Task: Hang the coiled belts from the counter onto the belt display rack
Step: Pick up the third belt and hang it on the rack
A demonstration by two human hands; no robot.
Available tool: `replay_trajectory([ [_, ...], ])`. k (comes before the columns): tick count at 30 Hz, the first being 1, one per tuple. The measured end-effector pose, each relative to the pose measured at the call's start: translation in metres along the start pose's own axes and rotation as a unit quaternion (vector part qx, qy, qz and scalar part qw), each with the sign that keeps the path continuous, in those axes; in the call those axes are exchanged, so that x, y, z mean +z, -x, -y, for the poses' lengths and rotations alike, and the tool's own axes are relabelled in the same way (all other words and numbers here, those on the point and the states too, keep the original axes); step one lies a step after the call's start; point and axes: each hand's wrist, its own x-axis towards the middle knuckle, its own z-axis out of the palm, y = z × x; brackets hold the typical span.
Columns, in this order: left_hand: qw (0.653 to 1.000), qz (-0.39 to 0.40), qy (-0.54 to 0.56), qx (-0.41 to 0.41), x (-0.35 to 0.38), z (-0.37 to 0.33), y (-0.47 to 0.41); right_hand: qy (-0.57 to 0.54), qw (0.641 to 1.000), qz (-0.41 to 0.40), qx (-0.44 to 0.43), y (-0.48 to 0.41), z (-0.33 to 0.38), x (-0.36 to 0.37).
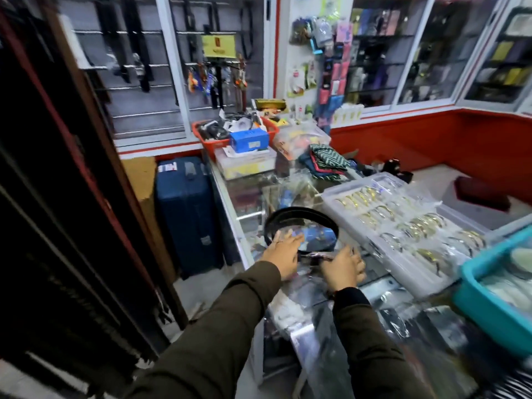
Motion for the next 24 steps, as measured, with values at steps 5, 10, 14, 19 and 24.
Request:
replay_trajectory([
  [5,0.998,0.044,-0.020,-0.026,0.010,-0.018,-0.021,-0.028,0.998,0.034,-0.042,-0.021,-0.033,-0.001],
  [10,1.000,-0.008,-0.017,-0.014,0.011,-0.023,-0.018,-0.212,0.977,-0.001,0.024,-0.025,-0.034,0.002],
  [14,0.998,-0.052,0.013,-0.037,0.013,-0.018,-0.005,-0.337,0.938,0.029,0.080,-0.023,-0.027,0.008],
  [19,0.983,-0.131,0.093,-0.086,0.004,-0.010,0.016,-0.324,0.945,0.031,0.039,-0.037,-0.023,0.039],
  [24,0.948,-0.223,0.192,-0.119,-0.018,-0.001,0.041,-0.453,0.870,0.193,-0.009,0.009,0.033,0.017],
])
